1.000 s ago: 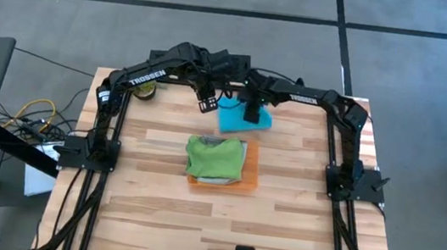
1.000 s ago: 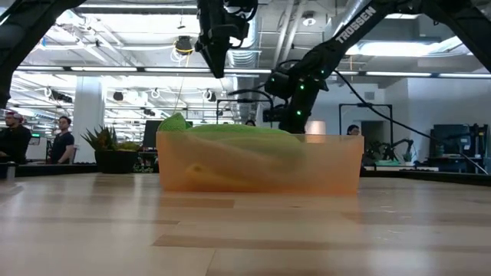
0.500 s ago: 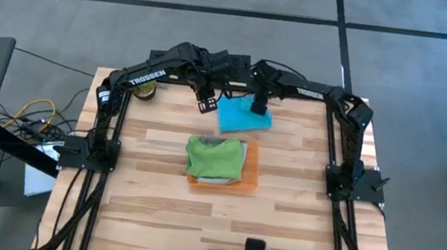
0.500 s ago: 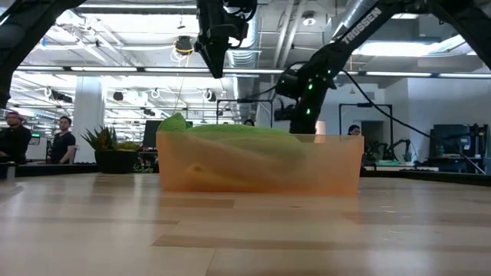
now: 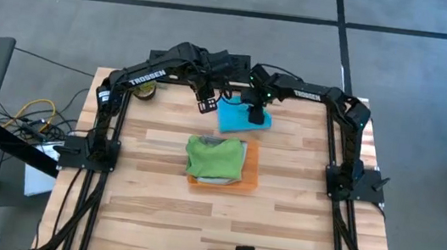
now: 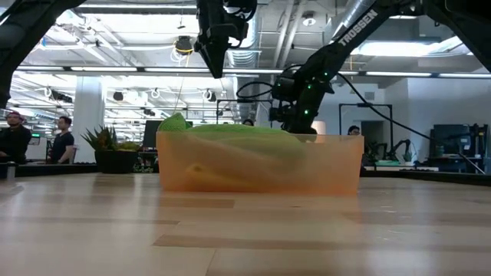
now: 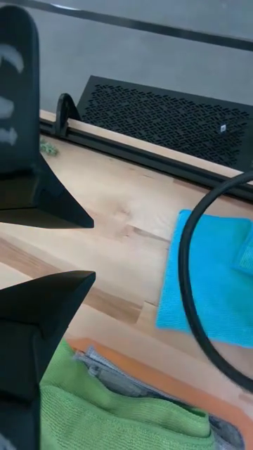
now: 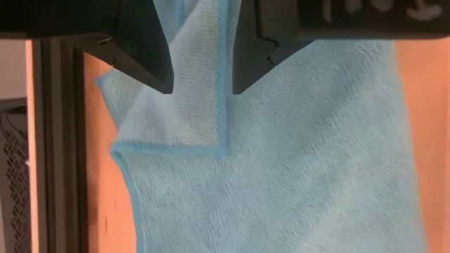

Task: Sort microfiber towel by color & place in baskets
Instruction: Fold the blue towel

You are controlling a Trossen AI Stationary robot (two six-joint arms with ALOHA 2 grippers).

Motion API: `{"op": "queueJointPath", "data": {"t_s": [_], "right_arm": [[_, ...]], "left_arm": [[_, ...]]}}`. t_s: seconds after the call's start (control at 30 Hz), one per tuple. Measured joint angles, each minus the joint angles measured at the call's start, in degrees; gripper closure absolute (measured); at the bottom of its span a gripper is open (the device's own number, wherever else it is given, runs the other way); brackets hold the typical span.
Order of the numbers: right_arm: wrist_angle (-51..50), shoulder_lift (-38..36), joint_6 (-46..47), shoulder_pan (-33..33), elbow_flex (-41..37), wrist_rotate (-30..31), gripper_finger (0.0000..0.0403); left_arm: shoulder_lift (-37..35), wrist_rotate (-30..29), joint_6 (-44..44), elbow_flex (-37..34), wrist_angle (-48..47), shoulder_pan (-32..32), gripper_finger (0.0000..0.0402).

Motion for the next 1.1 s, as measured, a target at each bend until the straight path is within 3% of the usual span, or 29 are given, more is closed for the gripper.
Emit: {"op": "queueJointPath", "data": {"t_s": [0.73,1.1], "right_arm": [[0.2,0.0,-0.4,1.6,0.0,3.5,0.0232],[4.2,0.0,-0.2,1.9,-3.9,5.9,0.0232]], "left_arm": [[0.0,0.0,0.3,0.0,0.2,0.0,0.0301],[0.0,0.0,0.3,0.0,0.2,0.0,0.0302]]}}
